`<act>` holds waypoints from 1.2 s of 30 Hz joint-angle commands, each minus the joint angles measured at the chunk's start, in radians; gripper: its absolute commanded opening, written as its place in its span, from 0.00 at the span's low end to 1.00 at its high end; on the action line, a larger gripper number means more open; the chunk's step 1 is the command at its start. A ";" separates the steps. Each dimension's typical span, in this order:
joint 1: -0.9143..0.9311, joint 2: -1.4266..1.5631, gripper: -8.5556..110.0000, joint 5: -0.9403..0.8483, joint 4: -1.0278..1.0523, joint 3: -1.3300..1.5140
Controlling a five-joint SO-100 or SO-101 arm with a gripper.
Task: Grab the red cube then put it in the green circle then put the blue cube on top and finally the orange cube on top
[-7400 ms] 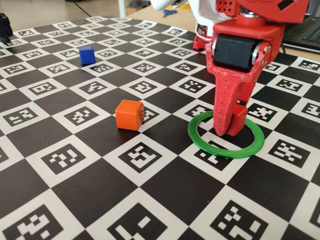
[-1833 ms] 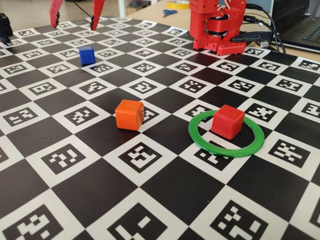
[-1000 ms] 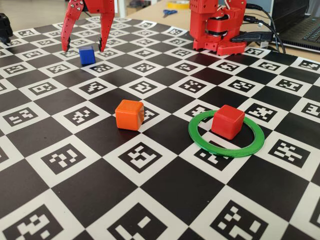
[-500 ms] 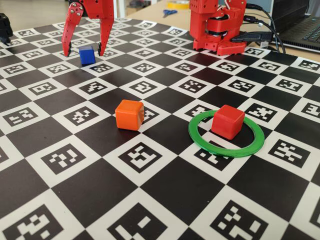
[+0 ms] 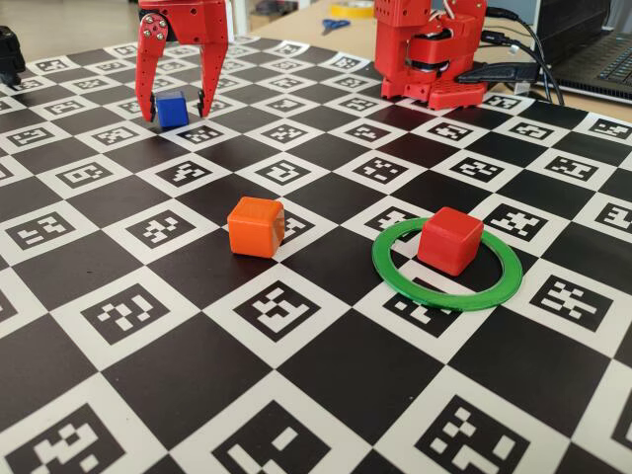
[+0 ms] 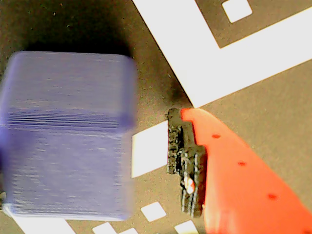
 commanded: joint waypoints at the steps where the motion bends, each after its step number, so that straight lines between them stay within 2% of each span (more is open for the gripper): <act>1: -0.011 0.023 0.25 -0.003 -0.012 -0.051; 9: -0.005 0.025 0.15 0.008 -0.026 -0.054; 23: -0.005 0.080 0.11 0.034 0.041 -0.063; 36: -0.025 0.281 0.08 0.017 0.089 -0.017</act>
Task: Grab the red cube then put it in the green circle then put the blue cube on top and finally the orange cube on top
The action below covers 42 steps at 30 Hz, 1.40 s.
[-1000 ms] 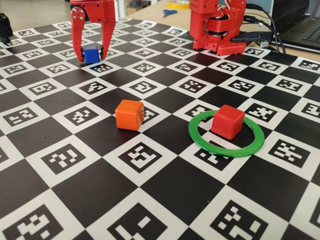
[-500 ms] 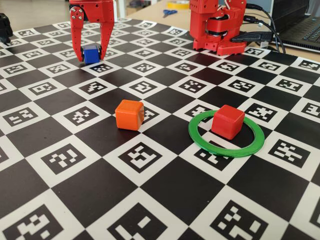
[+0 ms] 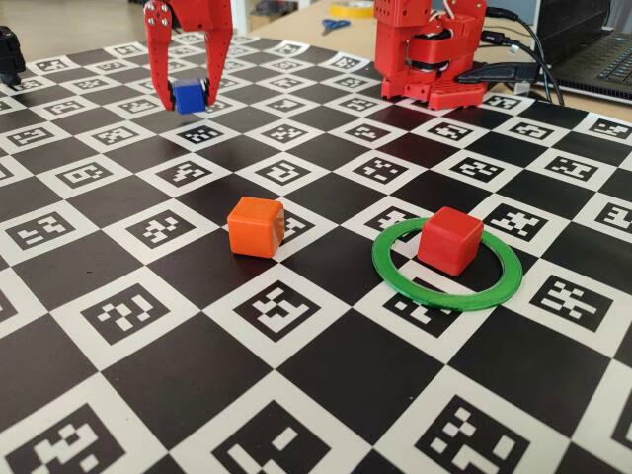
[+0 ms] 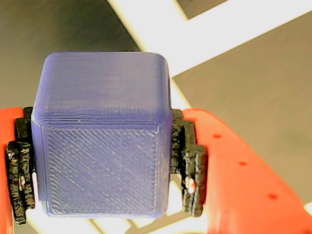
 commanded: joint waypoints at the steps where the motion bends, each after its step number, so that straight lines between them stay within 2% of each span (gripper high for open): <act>1: -0.028 0.183 0.08 -0.003 0.020 -0.012; 12: -0.218 0.318 0.07 0.084 0.305 -0.034; 26: -0.661 0.387 0.07 0.302 0.449 -0.126; 34: -0.893 0.285 0.07 0.437 0.454 -0.258; 42: -0.999 0.117 0.07 0.491 0.494 -0.443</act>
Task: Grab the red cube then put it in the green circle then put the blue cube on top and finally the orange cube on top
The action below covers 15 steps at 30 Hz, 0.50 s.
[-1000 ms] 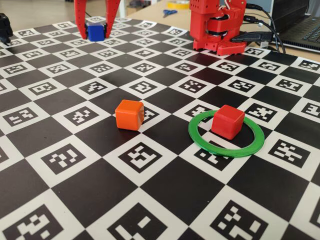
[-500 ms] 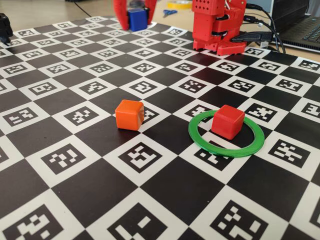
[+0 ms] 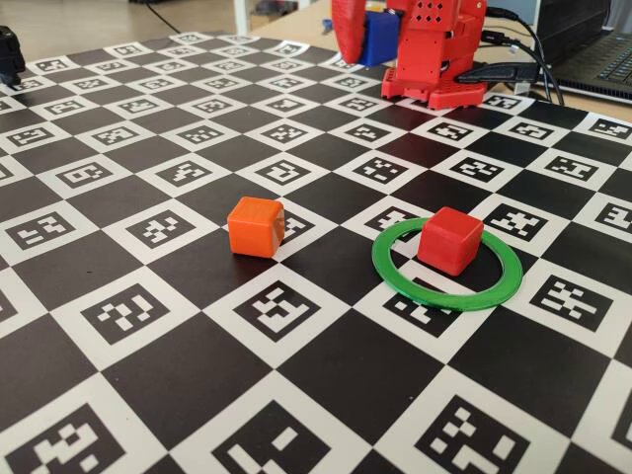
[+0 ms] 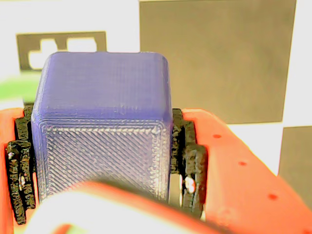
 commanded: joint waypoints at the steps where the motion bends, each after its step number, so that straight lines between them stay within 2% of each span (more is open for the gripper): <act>1: -0.054 -0.020 0.07 0.025 0.018 -0.178; 15: -0.190 -0.353 0.07 0.107 0.061 -0.578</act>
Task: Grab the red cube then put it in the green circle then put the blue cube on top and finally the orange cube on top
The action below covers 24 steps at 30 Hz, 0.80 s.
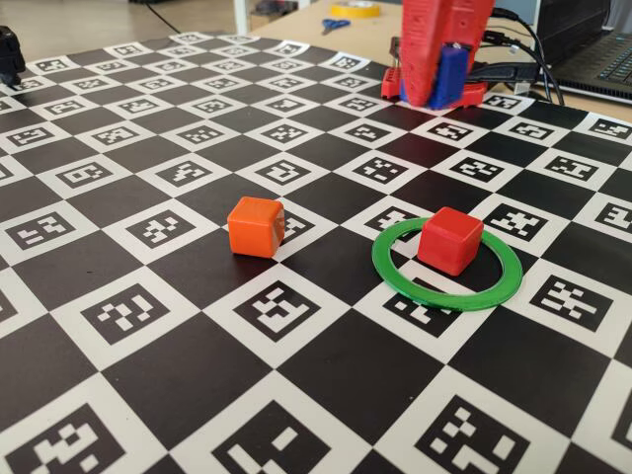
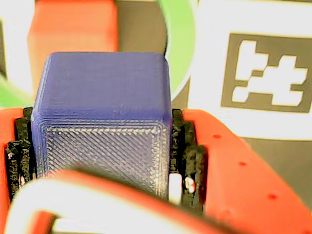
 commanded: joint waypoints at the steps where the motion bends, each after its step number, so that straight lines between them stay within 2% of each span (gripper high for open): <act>1: -0.028 -0.014 0.07 0.009 0.018 -0.150; 24: -0.038 -0.178 0.07 0.017 -0.089 -0.207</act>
